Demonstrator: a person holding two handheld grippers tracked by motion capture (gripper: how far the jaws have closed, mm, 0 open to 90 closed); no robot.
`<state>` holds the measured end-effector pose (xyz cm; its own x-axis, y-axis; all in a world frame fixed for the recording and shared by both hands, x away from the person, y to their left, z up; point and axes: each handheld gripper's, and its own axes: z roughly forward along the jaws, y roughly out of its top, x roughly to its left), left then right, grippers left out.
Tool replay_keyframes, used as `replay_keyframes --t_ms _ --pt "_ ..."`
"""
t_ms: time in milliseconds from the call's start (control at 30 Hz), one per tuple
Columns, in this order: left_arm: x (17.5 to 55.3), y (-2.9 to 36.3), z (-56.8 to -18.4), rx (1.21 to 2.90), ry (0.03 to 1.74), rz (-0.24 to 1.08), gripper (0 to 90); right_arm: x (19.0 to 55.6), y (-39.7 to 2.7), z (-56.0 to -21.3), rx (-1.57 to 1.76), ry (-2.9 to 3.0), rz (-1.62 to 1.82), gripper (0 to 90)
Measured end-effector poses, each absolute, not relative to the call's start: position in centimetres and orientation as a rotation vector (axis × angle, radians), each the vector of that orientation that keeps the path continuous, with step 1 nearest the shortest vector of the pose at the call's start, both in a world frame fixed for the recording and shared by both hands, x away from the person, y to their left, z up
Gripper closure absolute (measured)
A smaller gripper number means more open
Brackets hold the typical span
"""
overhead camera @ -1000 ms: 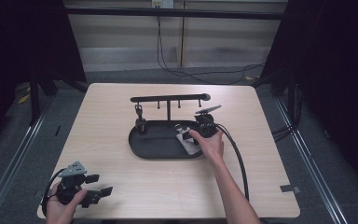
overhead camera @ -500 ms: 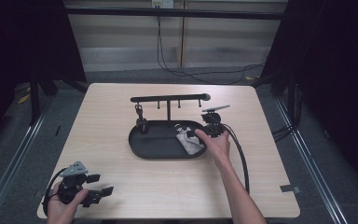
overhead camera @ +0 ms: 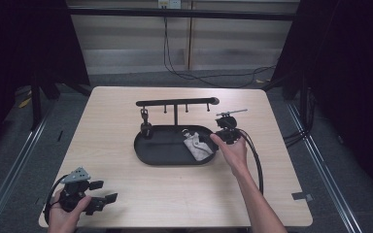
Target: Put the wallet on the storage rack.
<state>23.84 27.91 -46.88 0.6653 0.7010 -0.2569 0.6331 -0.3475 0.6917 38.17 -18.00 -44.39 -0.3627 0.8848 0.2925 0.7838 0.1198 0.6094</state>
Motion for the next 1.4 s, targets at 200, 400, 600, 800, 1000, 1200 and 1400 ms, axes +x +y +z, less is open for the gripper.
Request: replay_keyframes --t_ms 200,400,600,800,1000,1200,1400 --pt "23.8 27.8 -46.9 2.071 1.031 0.108 21.6 36.9 -19.4 -44.2 1.685 2.220 1.066 16.9" --pt "23.8 27.9 -46.9 2.066 1.036 0.105 21.6 35.5 -20.2 -44.1 1.673 2.201 1.075 15.1" --pt "23.7 28.1 -46.9 2.067 1.037 0.118 21.6 34.0 -21.5 -43.5 1.662 2.157 1.098 15.2" --pt "23.8 28.1 -46.9 2.064 1.048 0.118 21.6 32.4 -22.8 -43.2 1.653 2.135 1.081 15.3" --pt "23.8 28.2 -47.0 2.060 1.063 0.118 21.6 30.8 -23.9 -43.1 1.646 2.116 1.094 15.2" --pt "23.9 28.1 -46.9 2.065 1.069 0.123 21.8 28.9 -25.0 -43.1 1.640 2.095 1.134 15.3" --pt "23.9 28.2 -47.0 2.061 1.075 0.124 22.4 27.5 -25.8 -43.5 1.640 2.080 1.109 15.7"
